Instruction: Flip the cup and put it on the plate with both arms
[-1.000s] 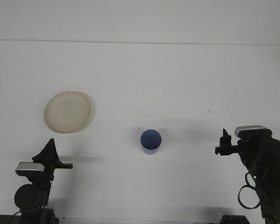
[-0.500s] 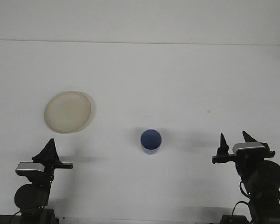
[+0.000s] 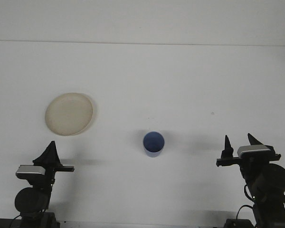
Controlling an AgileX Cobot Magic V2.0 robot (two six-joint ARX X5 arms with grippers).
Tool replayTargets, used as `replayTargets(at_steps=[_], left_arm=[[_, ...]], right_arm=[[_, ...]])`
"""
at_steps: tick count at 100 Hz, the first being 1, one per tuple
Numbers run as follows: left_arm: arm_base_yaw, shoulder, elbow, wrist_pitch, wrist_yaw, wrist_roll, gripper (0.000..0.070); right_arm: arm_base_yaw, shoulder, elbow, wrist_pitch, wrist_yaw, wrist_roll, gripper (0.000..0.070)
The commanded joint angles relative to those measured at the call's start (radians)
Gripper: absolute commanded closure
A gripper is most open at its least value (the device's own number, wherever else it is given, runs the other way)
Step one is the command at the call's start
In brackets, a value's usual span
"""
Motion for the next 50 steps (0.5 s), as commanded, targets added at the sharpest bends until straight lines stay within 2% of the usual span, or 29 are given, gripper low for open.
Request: replayTargets(at_steps=[1, 50], left_arm=[[0.000, -0.001, -0.020, 0.011, 0.002, -0.005, 0.0686], [0.000, 0.001, 0.035, 0.023, 0.002, 0.002, 0.0686]], right_arm=[[0.001, 0.003, 0.011, 0.011, 0.000, 0.001, 0.0210], [0.001, 0.003, 0.011, 0.011, 0.000, 0.004, 0.0210]])
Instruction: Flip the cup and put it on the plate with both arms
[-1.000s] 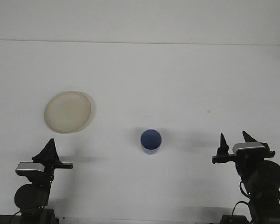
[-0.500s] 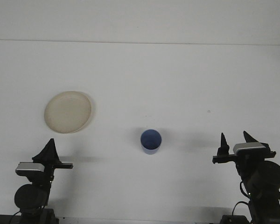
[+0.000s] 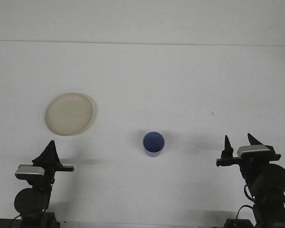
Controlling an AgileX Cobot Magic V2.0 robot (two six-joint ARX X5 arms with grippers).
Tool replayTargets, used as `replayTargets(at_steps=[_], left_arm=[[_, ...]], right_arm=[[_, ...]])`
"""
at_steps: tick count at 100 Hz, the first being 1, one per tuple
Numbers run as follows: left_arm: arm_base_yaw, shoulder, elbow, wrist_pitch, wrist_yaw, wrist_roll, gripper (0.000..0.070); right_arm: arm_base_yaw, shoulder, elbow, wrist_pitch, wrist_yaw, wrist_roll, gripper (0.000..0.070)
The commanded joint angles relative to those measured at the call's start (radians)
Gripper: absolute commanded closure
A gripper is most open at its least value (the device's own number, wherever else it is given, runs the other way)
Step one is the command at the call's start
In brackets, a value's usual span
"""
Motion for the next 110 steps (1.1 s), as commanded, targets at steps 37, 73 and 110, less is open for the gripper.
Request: replayTargets(at_steps=[37, 73, 110], left_arm=[[0.000, 0.186, 0.412, -0.309, 0.002, -0.029, 0.0686], [0.000, 0.610, 0.920, -0.761, 0.004, -0.027, 0.0686], [0.000, 0.909, 1.141, -1.118, 0.004, -0.020, 0.0686]], right_arm=[[0.001, 0.003, 0.011, 0.011, 0.000, 0.011, 0.0210], [0.001, 0.003, 0.011, 0.011, 0.000, 0.011, 0.0210], [0.001, 0.003, 0.011, 0.011, 0.000, 0.011, 0.0210]])
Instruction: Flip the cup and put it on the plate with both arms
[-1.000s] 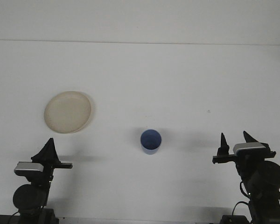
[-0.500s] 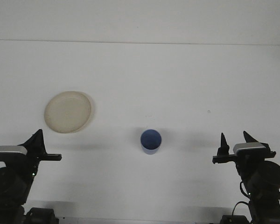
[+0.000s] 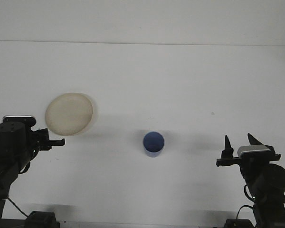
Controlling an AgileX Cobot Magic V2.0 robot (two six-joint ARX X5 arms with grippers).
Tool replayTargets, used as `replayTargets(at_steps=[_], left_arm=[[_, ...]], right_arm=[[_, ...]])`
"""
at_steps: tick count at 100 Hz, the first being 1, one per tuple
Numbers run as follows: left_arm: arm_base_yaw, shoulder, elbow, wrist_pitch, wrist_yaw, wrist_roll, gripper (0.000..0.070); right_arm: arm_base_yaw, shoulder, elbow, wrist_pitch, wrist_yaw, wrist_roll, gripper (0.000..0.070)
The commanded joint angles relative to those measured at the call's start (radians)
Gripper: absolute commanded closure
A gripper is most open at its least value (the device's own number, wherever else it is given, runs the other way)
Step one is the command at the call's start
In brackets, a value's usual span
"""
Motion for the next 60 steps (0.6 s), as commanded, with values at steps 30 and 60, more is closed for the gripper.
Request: replayTargets(at_steps=[30, 60], left_arm=[[0.000, 0.064, 0.017, -0.043, 0.003, -0.006, 0.0685], [0.000, 0.062, 0.017, -0.046, 0.003, -0.058, 0.0412]], right_arm=[[0.001, 0.003, 0.011, 0.011, 0.000, 0.008, 0.0210], [0.001, 0.003, 0.011, 0.011, 0.000, 0.008, 0.0210]])
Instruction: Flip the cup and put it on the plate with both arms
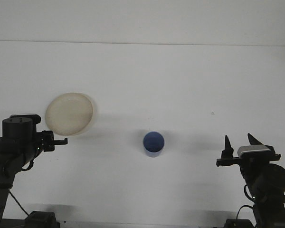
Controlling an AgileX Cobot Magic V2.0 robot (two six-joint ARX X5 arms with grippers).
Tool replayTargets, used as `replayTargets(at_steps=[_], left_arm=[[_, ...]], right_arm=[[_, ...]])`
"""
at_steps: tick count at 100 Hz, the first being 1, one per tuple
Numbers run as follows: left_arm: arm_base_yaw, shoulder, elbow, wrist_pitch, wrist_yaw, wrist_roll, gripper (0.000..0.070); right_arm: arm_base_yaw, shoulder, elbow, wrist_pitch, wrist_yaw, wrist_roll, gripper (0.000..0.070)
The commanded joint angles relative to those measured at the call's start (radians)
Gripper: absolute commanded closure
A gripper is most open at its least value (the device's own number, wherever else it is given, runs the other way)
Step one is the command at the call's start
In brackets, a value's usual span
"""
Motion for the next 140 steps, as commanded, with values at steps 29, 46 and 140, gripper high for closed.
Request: replayTargets(at_steps=[29, 46, 140], left_arm=[[-0.003, 0.005, 0.027, -0.024, 0.009, -0.011, 0.0237], [-0.057, 0.040, 0.089, -0.053, 0.080, -0.011, 0.0237], [-0.711, 0.802, 0.584, -0.028, 0.087, -0.060, 0.0237]], right_arm=[[0.001, 0.003, 0.011, 0.011, 0.000, 0.008, 0.0210], [0.001, 0.003, 0.011, 0.011, 0.000, 0.008, 0.0210], [0.001, 0.003, 0.011, 0.010, 0.000, 0.008, 0.0210]])
